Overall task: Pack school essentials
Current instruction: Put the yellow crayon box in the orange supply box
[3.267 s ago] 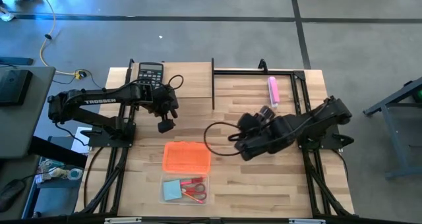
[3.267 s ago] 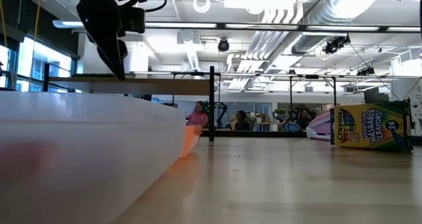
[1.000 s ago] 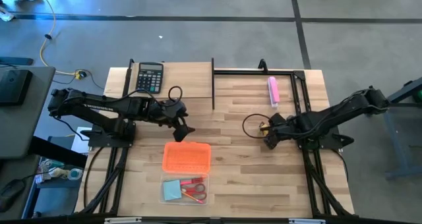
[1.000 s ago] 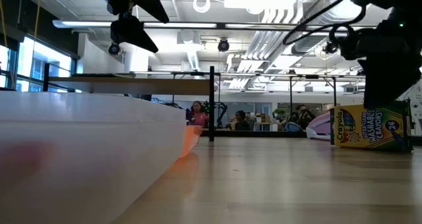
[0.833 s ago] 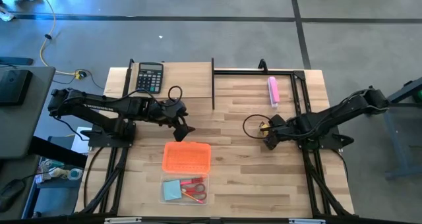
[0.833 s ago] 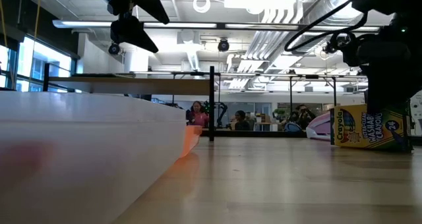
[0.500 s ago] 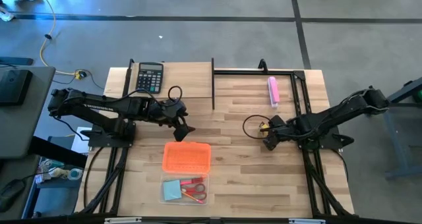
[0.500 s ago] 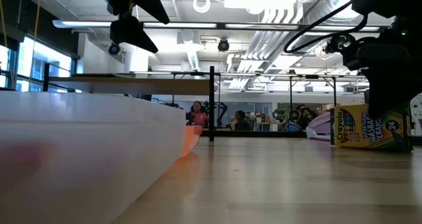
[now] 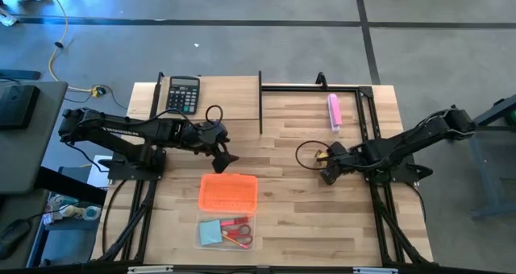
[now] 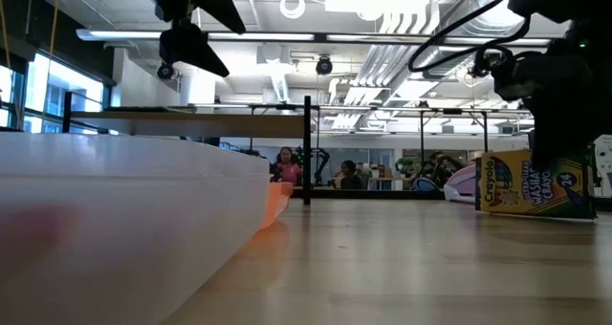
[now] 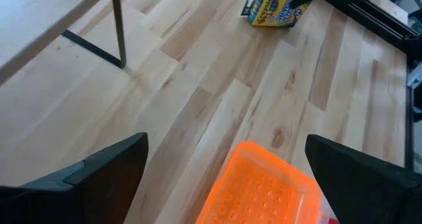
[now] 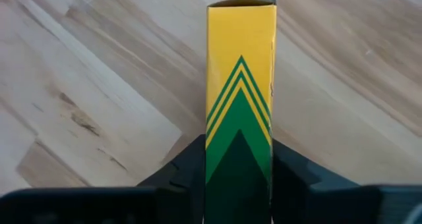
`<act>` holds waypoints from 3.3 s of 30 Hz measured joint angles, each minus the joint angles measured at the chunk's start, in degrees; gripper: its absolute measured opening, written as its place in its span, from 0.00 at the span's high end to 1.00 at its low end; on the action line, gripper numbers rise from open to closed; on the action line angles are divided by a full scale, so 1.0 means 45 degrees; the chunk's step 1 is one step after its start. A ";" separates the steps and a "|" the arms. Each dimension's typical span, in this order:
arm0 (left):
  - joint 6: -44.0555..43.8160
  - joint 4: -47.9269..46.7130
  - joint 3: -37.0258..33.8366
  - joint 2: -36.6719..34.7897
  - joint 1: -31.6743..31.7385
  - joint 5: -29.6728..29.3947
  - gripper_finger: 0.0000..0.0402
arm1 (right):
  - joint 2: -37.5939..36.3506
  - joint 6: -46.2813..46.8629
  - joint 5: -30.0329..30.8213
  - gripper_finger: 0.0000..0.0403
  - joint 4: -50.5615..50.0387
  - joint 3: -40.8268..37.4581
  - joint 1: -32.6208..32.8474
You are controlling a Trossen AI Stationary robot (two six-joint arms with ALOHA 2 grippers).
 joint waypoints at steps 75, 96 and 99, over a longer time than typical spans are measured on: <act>-1.8303 -0.6672 -0.0005 0.4807 -0.9813 0.1445 0.01 | 0.0000 -0.3342 0.0557 0.74 1.0605 0.1932 0.0015; -1.7272 -0.4285 -0.0005 0.5897 -0.7860 0.1197 0.01 | 0.0000 -0.3462 0.0570 0.74 0.9315 0.2331 0.0010; -1.7218 -0.3877 -0.0005 0.5897 -0.7623 0.1140 0.01 | 0.0000 -0.3580 0.0560 0.74 0.9310 0.2331 0.0005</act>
